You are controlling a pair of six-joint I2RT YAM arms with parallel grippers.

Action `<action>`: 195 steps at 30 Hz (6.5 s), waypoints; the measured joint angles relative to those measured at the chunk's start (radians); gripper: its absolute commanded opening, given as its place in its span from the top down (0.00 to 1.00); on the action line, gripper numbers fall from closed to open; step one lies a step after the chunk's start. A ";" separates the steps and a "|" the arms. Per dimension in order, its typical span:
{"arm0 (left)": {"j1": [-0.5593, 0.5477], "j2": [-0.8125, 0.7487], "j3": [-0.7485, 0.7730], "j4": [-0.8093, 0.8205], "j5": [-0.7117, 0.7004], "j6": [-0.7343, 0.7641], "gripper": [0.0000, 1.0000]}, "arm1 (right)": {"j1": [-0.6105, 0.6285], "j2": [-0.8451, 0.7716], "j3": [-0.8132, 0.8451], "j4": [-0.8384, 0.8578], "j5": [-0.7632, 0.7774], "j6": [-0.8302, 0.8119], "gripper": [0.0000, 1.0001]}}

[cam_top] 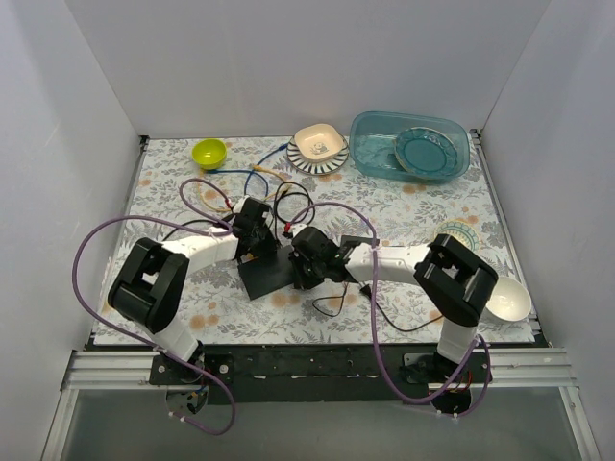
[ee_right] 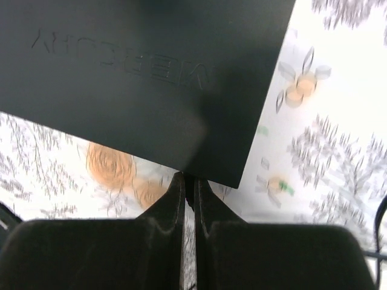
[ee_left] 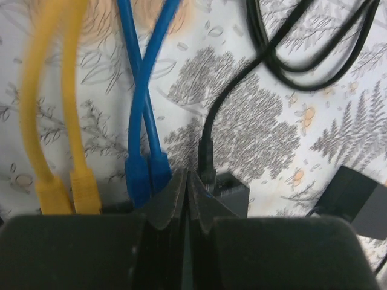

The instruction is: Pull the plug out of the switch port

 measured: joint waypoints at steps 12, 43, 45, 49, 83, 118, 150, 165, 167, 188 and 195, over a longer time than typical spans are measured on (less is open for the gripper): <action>0.026 -0.148 -0.046 -0.090 -0.050 -0.016 0.96 | -0.043 0.084 0.129 -0.069 -0.008 -0.098 0.73; 0.026 -0.076 -0.108 0.095 0.272 -0.010 1.00 | -0.049 0.009 -0.008 0.082 0.270 -0.192 0.50; 0.026 -0.069 -0.108 0.109 0.275 -0.010 1.00 | -0.046 0.015 -0.003 0.087 0.276 -0.202 0.51; 0.027 -0.062 -0.108 0.126 0.278 -0.008 1.00 | -0.041 0.032 0.016 0.087 0.278 -0.216 0.63; -0.051 -0.053 -0.181 0.237 0.496 -0.027 1.00 | -0.032 0.036 -0.028 0.204 0.300 -0.232 0.99; -0.136 -0.030 -0.261 0.360 0.224 -0.373 0.97 | 0.018 -0.207 -0.203 0.001 0.296 -0.153 0.99; -0.126 -0.414 -0.320 -0.019 0.103 -0.211 0.77 | -0.349 0.048 0.124 -0.205 0.293 -0.069 0.66; 0.018 -0.455 -0.259 -0.170 0.043 -0.208 0.73 | -0.504 -0.032 0.063 -0.267 0.278 -0.016 0.57; 0.067 -0.494 -0.241 -0.209 0.017 -0.208 0.73 | -0.496 -0.067 0.066 -0.277 0.280 -0.016 0.54; 0.212 -0.045 0.043 -0.208 -0.008 -0.105 0.73 | -0.254 0.124 0.450 -0.303 0.027 -0.072 0.99; 0.222 0.035 0.098 -0.166 0.019 -0.057 0.85 | -0.171 0.123 0.394 -0.309 -0.051 -0.094 0.99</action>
